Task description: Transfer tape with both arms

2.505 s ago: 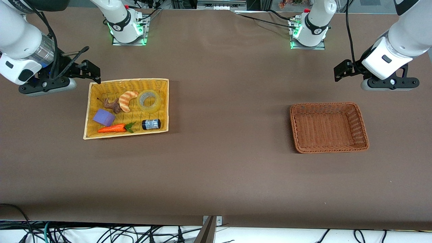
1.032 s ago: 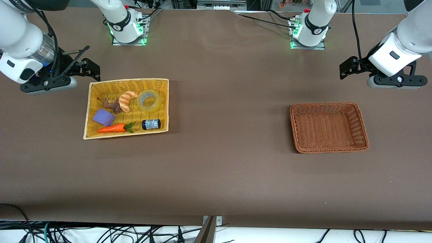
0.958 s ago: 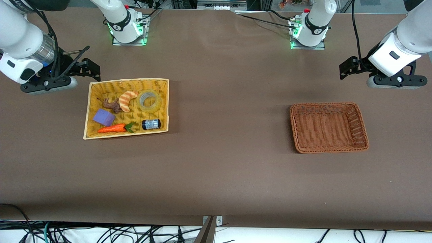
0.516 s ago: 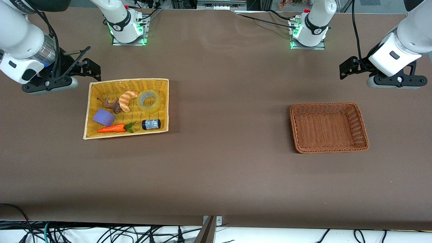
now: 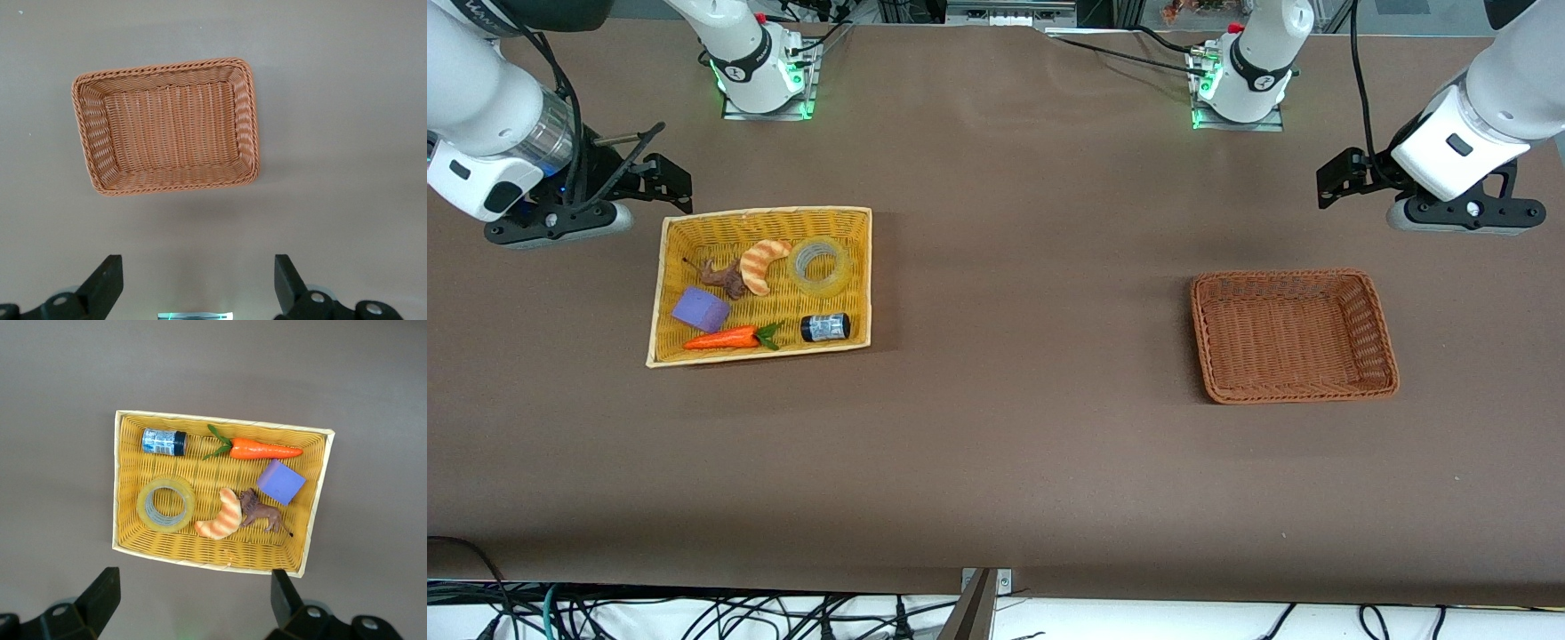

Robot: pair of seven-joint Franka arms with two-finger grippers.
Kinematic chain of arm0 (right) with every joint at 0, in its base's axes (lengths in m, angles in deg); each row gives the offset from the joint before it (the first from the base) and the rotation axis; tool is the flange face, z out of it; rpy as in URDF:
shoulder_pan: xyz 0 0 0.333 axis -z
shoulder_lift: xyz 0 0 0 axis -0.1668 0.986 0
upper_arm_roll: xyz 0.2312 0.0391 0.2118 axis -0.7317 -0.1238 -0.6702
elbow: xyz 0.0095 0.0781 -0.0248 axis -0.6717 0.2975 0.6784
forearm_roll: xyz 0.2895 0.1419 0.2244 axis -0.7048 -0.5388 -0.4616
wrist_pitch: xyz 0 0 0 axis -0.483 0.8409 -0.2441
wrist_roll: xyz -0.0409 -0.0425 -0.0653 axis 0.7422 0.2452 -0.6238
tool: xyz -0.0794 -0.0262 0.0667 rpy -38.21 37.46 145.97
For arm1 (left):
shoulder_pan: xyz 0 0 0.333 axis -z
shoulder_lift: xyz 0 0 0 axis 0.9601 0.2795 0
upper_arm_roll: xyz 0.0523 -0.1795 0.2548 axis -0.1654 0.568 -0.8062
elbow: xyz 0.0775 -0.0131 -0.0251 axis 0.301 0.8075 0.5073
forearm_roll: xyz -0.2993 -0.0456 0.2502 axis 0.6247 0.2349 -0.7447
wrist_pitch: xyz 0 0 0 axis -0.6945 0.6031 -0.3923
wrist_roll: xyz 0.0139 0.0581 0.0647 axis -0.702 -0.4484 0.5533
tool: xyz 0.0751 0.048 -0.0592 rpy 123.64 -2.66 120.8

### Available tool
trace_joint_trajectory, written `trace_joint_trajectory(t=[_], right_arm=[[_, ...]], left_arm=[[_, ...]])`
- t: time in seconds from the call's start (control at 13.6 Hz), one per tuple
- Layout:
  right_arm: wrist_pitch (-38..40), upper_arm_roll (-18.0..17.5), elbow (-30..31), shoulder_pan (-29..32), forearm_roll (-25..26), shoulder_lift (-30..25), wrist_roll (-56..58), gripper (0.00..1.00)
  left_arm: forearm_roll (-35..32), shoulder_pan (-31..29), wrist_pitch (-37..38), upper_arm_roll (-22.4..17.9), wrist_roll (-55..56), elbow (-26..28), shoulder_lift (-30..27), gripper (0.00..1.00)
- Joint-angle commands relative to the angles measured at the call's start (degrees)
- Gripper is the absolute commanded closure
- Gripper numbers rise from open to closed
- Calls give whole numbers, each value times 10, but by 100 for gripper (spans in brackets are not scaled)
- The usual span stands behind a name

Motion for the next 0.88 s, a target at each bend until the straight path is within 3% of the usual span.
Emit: trace_joint_trajectory(t=[0.0, 0.37, 0.81], right_arm=[[3, -4, 22, 7, 5, -20, 9, 0], [-71, -14, 101, 7, 5, -14, 3, 0], [-259, -53, 258, 5, 5, 2, -60, 0]], left_arm=[[-14, -1, 10, 3, -5, -25, 13, 0], [-14, 0, 10, 6, -5, -26, 14, 0], [-14, 0, 10, 6, -5, -26, 14, 0]])
